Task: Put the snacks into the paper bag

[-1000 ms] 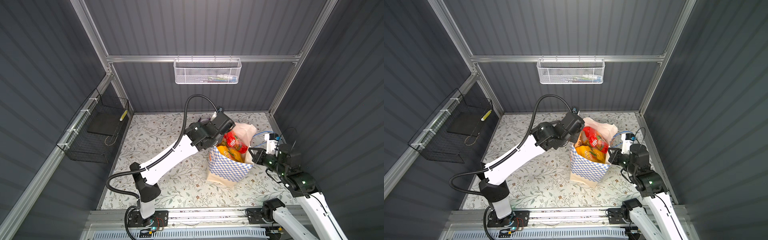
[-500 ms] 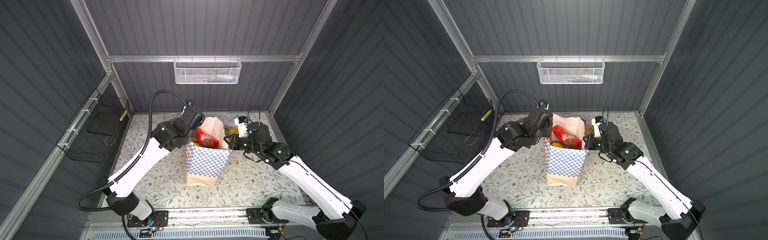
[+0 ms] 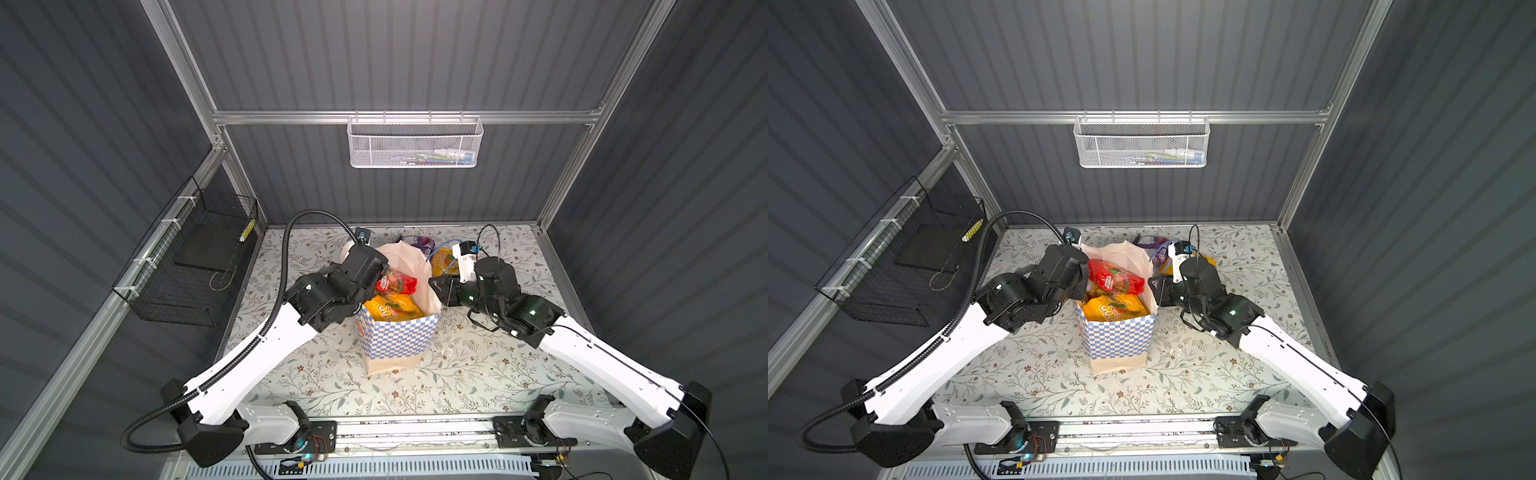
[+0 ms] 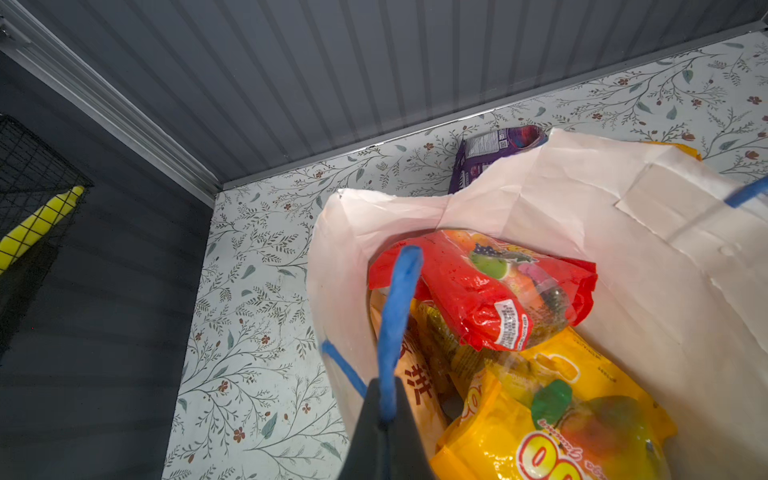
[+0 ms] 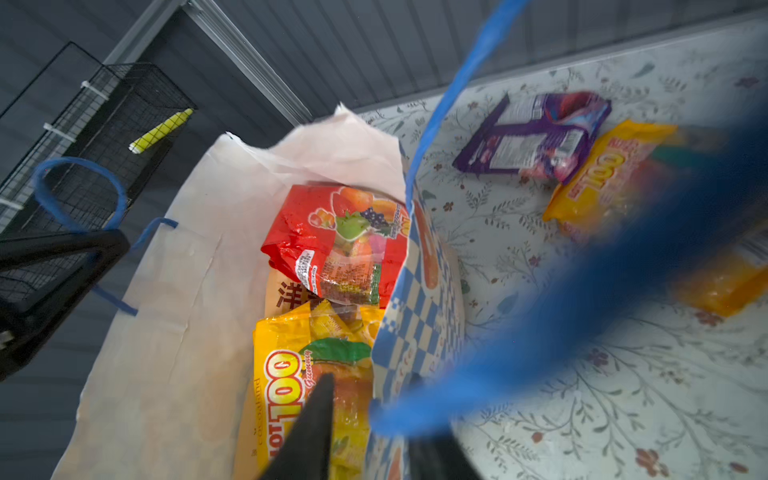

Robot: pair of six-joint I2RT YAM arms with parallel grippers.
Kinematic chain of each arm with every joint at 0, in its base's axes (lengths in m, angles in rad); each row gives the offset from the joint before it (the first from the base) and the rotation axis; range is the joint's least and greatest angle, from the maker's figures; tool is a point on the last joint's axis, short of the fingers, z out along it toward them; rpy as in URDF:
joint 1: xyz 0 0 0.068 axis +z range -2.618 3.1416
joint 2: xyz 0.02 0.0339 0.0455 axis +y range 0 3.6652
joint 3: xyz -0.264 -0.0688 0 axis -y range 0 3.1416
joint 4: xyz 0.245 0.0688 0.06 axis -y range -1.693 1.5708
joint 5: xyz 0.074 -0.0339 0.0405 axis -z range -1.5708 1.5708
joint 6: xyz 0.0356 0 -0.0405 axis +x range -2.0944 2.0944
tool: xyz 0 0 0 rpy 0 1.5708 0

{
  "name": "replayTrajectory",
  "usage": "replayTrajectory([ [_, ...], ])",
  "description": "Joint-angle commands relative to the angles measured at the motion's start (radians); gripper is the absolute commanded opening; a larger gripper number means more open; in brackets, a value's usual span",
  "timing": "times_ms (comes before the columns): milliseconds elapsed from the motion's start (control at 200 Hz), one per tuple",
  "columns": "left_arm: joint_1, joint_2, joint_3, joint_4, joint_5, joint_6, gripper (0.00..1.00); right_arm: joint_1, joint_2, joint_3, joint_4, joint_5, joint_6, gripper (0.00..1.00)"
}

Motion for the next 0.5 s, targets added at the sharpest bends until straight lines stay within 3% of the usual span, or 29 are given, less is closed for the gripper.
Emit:
replayTrajectory([
  [0, 0.003, -0.104, -0.038, 0.117, 0.043, 0.023, 0.0, 0.007, -0.059, 0.033, 0.065, -0.03, 0.002, 0.58],
  [135, 0.003, -0.141, -0.045, 0.141, 0.082, 0.025, 0.0, 0.009, -0.087, 0.152, -0.053, -0.069, -0.037, 0.82],
  [225, 0.004, -0.162, -0.081, 0.135, 0.094, 0.026, 0.0, 0.005, -0.124, 0.192, -0.119, -0.007, -0.071, 0.99],
  [345, 0.003, -0.223, -0.144, 0.182, 0.101, 0.055, 0.0, -0.035, -0.177, 0.183, -0.167, 0.096, -0.108, 0.99],
  [495, 0.004, -0.299, -0.225, 0.244, 0.086, 0.067, 0.0, -0.224, -0.229, 0.102, -0.174, 0.103, -0.041, 0.99],
])
